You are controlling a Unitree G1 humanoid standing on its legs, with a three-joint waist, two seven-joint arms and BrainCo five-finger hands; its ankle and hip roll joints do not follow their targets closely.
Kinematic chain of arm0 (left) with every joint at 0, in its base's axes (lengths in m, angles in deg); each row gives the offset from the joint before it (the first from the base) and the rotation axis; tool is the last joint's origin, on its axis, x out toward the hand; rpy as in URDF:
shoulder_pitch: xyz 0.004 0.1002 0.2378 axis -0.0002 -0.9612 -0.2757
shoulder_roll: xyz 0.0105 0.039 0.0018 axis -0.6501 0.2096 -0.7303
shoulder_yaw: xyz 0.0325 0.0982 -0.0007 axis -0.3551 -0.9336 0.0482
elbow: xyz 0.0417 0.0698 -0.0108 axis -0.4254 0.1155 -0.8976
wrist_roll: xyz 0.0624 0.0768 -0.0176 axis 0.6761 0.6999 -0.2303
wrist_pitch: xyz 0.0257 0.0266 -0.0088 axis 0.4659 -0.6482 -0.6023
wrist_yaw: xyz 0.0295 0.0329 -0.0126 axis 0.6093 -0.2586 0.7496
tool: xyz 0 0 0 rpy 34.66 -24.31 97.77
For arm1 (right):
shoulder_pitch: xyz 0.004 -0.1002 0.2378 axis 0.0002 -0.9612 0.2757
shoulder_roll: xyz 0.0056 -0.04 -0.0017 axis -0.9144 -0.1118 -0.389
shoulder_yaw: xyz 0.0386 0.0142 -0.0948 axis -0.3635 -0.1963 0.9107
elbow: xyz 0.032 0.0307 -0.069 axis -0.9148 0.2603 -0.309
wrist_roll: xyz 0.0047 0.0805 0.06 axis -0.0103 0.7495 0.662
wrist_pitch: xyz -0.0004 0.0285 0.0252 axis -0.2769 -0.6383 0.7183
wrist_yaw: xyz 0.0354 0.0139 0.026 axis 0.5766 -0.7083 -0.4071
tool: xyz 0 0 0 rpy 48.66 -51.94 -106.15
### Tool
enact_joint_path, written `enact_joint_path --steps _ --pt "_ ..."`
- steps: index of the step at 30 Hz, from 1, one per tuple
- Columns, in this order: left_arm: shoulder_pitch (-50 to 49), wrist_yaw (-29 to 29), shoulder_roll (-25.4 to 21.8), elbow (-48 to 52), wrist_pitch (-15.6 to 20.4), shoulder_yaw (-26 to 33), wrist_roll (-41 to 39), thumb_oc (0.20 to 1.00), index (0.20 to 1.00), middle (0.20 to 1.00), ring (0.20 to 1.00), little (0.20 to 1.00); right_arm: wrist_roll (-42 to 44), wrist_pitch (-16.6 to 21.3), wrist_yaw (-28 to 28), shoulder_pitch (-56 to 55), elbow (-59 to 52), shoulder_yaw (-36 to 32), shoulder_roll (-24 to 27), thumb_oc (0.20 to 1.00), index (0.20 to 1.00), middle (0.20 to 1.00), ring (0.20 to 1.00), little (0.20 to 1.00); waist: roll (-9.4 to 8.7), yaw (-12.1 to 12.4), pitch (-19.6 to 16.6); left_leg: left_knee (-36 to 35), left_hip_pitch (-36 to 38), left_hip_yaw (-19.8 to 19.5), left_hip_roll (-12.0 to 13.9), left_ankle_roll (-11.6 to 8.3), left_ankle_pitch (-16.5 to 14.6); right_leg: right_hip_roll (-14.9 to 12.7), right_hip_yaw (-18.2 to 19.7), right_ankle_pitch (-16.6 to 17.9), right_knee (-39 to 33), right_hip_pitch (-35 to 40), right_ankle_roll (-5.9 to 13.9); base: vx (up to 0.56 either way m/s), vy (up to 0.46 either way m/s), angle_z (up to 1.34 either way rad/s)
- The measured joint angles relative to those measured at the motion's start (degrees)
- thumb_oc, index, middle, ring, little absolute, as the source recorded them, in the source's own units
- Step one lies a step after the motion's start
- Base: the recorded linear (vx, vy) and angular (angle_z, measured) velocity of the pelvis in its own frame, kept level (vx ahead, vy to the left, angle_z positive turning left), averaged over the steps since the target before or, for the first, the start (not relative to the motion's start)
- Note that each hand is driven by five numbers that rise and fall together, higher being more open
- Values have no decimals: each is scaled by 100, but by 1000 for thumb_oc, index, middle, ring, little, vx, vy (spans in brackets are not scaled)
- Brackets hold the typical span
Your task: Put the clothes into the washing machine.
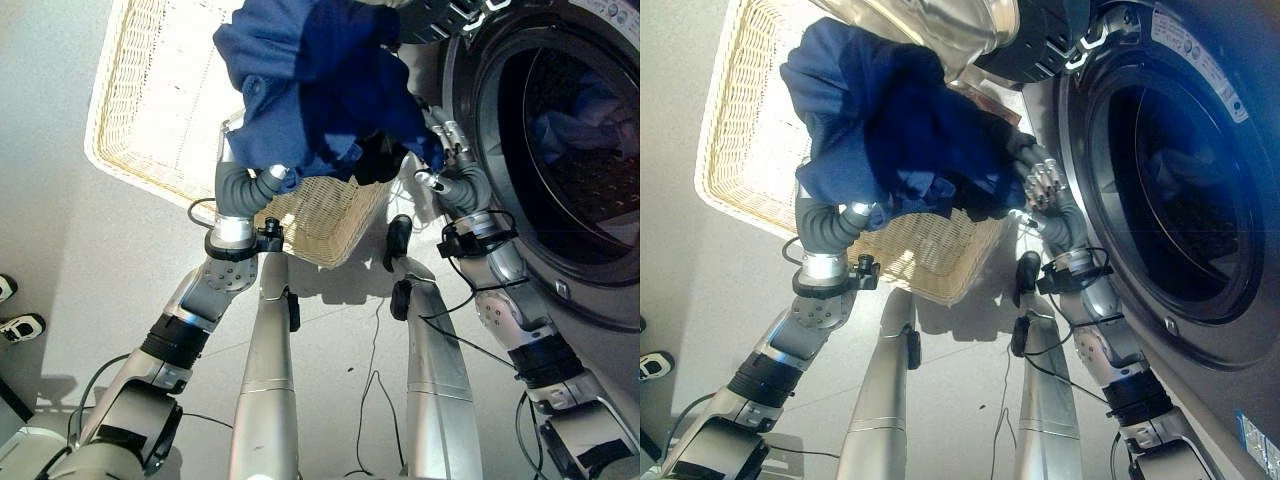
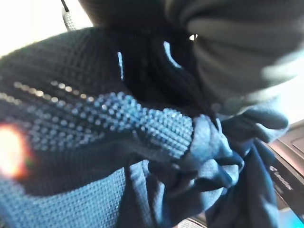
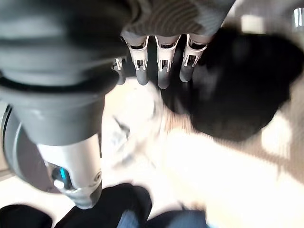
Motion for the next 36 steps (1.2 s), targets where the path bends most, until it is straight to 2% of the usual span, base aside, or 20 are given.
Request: enact_joint_path --steps 4,8,12,16,20,26,34,35,36 --pt "144 37 -292 73 -283 -83 433 200 200 200 200 200 603 -357 -648 32 -105 158 60 1000 1000 1000 1000 1000 1 42 -1 1 23 -12 -1 2 -25 -5 -6 -27 59 4 21 0 0 0" --pt "343 99 -503 69 -558 -364 613 200 200 200 200 200 832 -502 -971 169 -172 298 296 1000 1000 1000 1000 1000 3 96 -2 5 22 -15 1 -9 -32 -5 -13 -33 58 -3 13 0 0 0" --pt "569 169 -619 33 -809 -568 839 200 200 200 200 200 994 -509 -1139 359 -230 395 312 1000 1000 1000 1000 1000 3 97 -2 5 21 -15 -7 -21 -11 -10 -11 -29 66 0 7 0 0 0" --pt "822 269 -663 -69 -1091 -711 1241 200 200 200 200 200 1099 -501 -1232 493 -330 416 315 1000 1000 1000 1000 1000 3 97 -2 23 21 -11 -20 -19 -9 -29 -11 -29 61 9 0 0 0 0" --pt "1116 298 -944 -148 -1345 -962 1479 200 200 200 200 200 1260 -342 -1234 615 -340 453 343 1000 1000 1000 1000 1000 3 94 -2 32 21 -10 -23 -20 -9 -32 -11 -30 71 9 1 0 0 0" --pt "1296 219 -1020 -157 -1378 -1176 1482 200 200 200 200 200 1553 -61 -1325 740 -340 597 297 1000 1000 1000 1000 1000 5 99 -2 49 22 -11 -24 -26 -16 -36 -10 -47 88 2 20 0 0 0" --pt "1394 -163 -1021 -157 -1482 -1182 1481 200 200 200 200 200 1661 4 -1331 749 -342 603 183 1000 1000 1000 1000 1000 10 110 -3 48 22 -12 -36 -27 -17 -46 -7 -52 114 -3 13 0 0 0" --pt "1393 -188 -1021 -157 -1490 -1183 1480 200 200 200 200 200 1663 4 -1331 750 -342 603 184 950 950 950 950 950 10 110 -3 49 22 -12 -36 -27 -17 -46 -7 -52 114 -3 12 0 0 0" --pt "1394 -221 -1021 -157 -1496 -1185 1480 200 200 200 200 200 1673 4 -1331 749 -342 603 184 699 699 699 699 699 10 110 -3 49 22 -12 -36 -27 -17 -46 -7 -53 115 -3 10 0 0 0"
